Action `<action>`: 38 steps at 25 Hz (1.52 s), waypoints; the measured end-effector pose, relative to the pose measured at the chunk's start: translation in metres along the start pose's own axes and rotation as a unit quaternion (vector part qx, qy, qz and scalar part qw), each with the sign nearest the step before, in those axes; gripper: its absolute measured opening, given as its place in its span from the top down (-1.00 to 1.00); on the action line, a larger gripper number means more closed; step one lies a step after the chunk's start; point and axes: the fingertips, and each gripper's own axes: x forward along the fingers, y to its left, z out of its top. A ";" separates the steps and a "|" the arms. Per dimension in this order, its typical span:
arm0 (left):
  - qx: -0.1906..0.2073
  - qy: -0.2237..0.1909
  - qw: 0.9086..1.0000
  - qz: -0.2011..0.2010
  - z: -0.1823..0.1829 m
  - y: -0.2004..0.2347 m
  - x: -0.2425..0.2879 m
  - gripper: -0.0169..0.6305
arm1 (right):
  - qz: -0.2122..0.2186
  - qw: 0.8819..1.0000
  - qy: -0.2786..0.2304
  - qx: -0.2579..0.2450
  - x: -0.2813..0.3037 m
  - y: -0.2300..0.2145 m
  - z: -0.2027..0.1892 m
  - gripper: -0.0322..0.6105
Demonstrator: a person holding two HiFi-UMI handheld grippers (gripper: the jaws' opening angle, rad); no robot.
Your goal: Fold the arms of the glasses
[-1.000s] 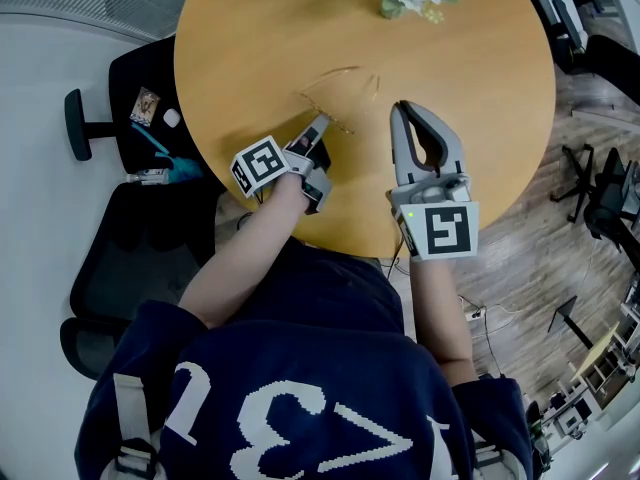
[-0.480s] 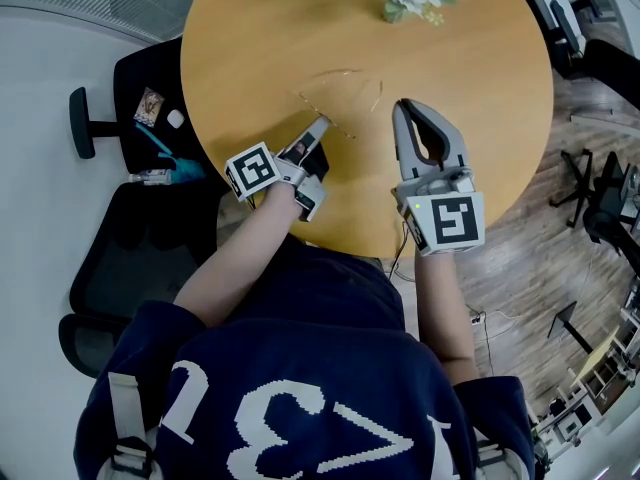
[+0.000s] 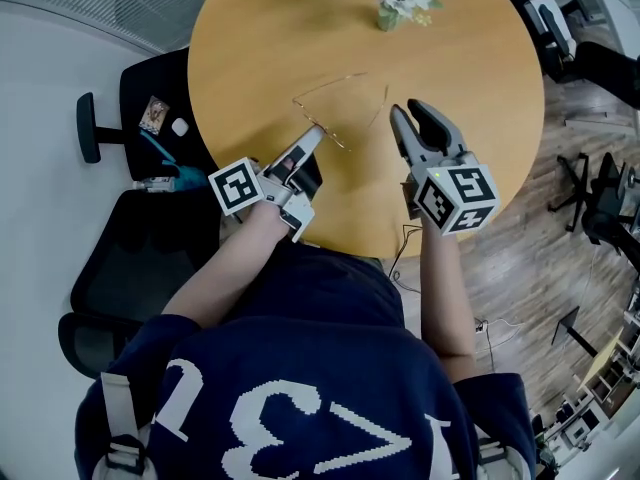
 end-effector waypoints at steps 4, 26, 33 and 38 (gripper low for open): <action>0.002 0.009 1.000 -0.016 -0.010 -0.018 -0.008 0.89 | 0.020 0.996 0.007 0.083 0.001 0.005 -0.011 0.49; 0.020 0.046 0.999 -0.021 -0.047 -0.036 -0.018 0.89 | 0.236 0.950 0.098 0.177 0.009 0.103 -0.024 0.55; 0.019 0.050 0.998 -0.020 -0.048 -0.035 -0.017 0.89 | 0.292 0.927 0.129 0.198 0.008 0.127 -0.032 0.51; 0.020 0.049 0.998 -0.017 -0.048 -0.035 -0.019 0.89 | 0.238 0.952 0.105 0.161 0.006 0.096 -0.023 0.51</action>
